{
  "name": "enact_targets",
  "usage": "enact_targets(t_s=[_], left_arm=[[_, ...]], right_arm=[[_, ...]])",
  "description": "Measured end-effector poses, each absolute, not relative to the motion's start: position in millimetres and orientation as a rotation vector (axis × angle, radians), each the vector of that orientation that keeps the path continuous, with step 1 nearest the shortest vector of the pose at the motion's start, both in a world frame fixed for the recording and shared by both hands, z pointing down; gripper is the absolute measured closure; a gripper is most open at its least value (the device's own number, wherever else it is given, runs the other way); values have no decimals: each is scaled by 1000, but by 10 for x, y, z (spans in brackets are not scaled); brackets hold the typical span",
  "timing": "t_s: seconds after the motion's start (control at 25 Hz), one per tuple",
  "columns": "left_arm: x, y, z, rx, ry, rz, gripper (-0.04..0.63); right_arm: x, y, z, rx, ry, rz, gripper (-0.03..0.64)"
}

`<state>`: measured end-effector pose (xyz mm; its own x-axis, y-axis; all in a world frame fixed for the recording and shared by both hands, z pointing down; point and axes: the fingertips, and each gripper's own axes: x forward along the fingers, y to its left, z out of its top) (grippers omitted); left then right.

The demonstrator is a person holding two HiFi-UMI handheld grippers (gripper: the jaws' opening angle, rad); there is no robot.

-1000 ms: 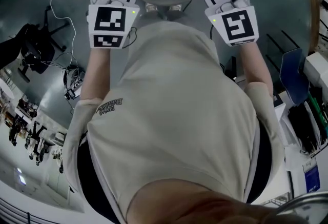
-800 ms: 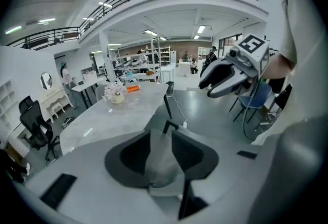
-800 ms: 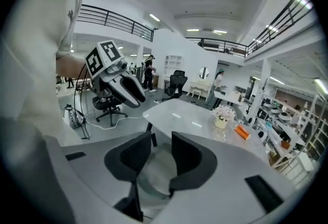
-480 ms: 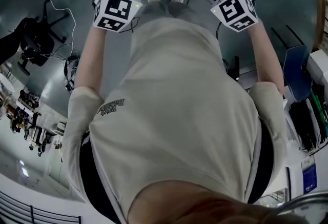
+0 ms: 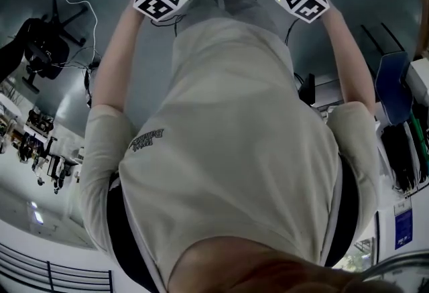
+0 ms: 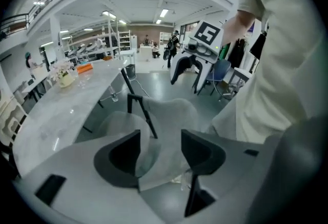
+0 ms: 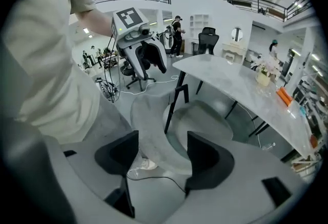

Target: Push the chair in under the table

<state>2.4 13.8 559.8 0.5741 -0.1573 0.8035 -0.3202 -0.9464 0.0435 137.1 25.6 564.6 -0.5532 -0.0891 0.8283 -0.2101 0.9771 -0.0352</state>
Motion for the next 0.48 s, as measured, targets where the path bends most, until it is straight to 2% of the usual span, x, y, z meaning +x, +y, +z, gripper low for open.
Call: enact_targets(t_s=[0.12, 0.48], left_arm=[[-8, 347, 5916, 2586, -262, 1401, 345], [-74, 791, 6658, 2557, 35, 1712, 333]], right_arm=[[1415, 357, 5876, 158, -2126, 161, 317], [1363, 600, 6413, -2, -2048, 93, 298]])
